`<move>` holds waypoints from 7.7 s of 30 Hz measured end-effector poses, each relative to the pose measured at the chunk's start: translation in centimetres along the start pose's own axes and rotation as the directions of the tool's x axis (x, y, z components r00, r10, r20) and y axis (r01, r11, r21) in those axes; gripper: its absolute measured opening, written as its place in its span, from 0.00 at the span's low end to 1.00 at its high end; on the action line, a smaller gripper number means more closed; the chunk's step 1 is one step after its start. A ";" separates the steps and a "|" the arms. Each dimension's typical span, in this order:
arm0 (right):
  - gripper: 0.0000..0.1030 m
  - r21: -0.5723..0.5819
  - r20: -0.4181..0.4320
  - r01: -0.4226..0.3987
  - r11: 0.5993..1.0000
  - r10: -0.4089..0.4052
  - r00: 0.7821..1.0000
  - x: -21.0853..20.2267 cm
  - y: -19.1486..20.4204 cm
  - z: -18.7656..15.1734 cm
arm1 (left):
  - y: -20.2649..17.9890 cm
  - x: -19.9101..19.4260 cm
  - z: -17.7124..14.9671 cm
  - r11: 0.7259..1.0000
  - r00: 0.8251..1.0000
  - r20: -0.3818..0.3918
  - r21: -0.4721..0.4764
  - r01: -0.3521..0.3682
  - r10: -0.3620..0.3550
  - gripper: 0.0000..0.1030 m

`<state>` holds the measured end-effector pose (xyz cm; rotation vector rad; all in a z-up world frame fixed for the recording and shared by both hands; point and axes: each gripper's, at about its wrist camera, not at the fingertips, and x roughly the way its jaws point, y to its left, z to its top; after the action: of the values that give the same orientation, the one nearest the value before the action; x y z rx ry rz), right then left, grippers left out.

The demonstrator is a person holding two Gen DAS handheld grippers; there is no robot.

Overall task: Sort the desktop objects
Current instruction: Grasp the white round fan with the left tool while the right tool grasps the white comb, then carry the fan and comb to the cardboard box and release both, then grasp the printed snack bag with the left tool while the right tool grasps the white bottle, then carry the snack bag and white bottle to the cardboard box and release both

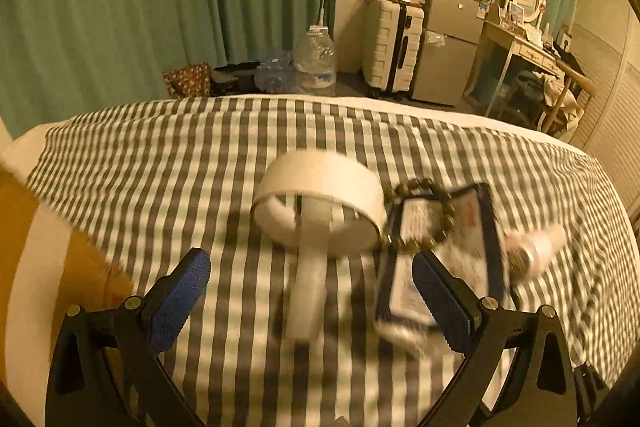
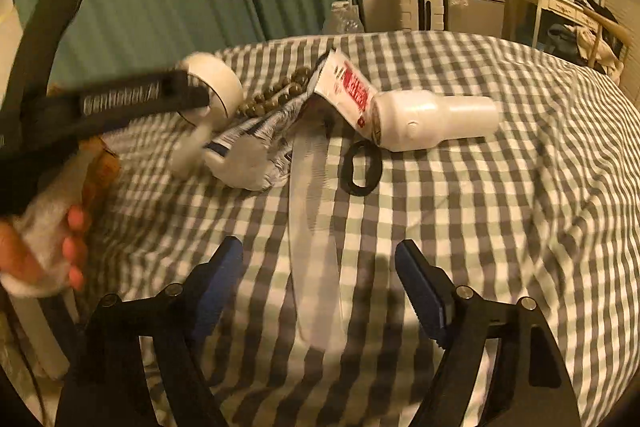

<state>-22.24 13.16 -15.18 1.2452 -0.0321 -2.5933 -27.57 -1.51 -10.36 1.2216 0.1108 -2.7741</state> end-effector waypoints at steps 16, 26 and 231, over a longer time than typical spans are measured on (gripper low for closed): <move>0.29 -0.016 -0.059 0.102 0.995 -0.103 0.993 0.6 0.4 -1.1 | -1.9 4.8 2.5 0.988 0.994 -0.100 0.148 -0.031 0.046 0.82; 0.25 0.176 -0.125 0.044 0.983 -0.022 0.992 -4.3 -1.4 -3.2 | -1.5 -3.2 1.9 0.987 0.985 -0.147 0.117 0.106 -0.088 0.82; 0.80 -0.262 0.148 -0.204 0.943 0.248 0.957 -14.2 29.6 4.2 | 26.7 -22.9 -7.7 0.997 0.995 0.062 0.016 -0.082 0.081 0.81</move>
<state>-10.30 -12.28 2.27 0.8659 0.1005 -2.4125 -3.11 -25.57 0.75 1.1183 0.0294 -2.7449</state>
